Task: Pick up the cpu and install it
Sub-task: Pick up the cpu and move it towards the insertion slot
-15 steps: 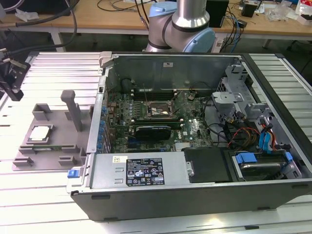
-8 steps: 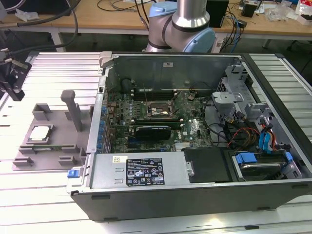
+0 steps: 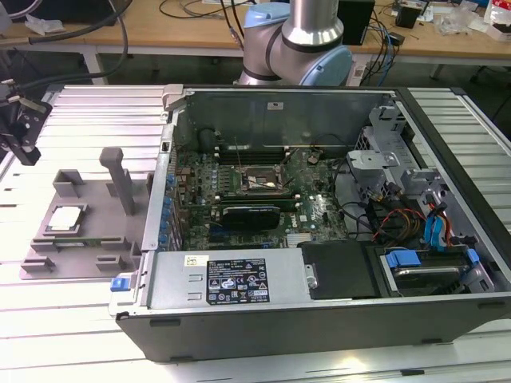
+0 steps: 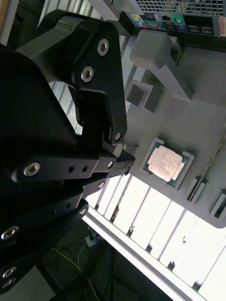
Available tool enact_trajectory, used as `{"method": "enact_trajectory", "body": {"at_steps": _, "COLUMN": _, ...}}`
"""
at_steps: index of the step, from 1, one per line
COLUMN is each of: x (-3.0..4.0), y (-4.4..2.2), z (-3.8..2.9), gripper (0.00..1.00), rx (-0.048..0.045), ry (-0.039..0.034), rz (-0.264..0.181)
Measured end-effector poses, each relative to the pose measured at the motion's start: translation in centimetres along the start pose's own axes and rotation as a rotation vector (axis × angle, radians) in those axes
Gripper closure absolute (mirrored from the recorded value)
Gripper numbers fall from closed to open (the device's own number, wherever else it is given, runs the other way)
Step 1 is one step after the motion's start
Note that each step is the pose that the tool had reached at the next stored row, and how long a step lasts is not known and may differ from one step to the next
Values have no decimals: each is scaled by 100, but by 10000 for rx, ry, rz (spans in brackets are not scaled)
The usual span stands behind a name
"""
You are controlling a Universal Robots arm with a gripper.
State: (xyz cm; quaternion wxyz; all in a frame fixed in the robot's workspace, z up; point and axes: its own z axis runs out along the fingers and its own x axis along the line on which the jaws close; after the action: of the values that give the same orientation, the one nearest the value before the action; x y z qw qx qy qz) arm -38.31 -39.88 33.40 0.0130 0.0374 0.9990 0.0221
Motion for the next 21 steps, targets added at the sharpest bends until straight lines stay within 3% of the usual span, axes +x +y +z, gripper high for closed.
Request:
{"method": "enact_trajectory", "body": {"at_steps": 3, "x": -1, "y": 0, "z": 13, "gripper": 89, "rx": 0, "ry": -6, "rz": 0}}
{"method": "enact_trajectory", "body": {"at_steps": 10, "x": 12, "y": -15, "z": 318, "gripper": 89, "rx": 11, "ry": -18, "rz": -2}}
{"method": "enact_trajectory", "body": {"at_steps": 14, "x": 18, "y": -20, "z": 418, "gripper": 89, "rx": 11, "ry": -17, "rz": -1}}
{"method": "enact_trajectory", "body": {"at_steps": 18, "x": 43, "y": -28, "z": 584, "gripper": 89, "rx": 11, "ry": -17, "rz": -3}}
{"method": "enact_trajectory", "body": {"at_steps": 21, "x": 67, "y": -34, "z": 659, "gripper": 89, "rx": 11, "ry": -17, "rz": -4}}
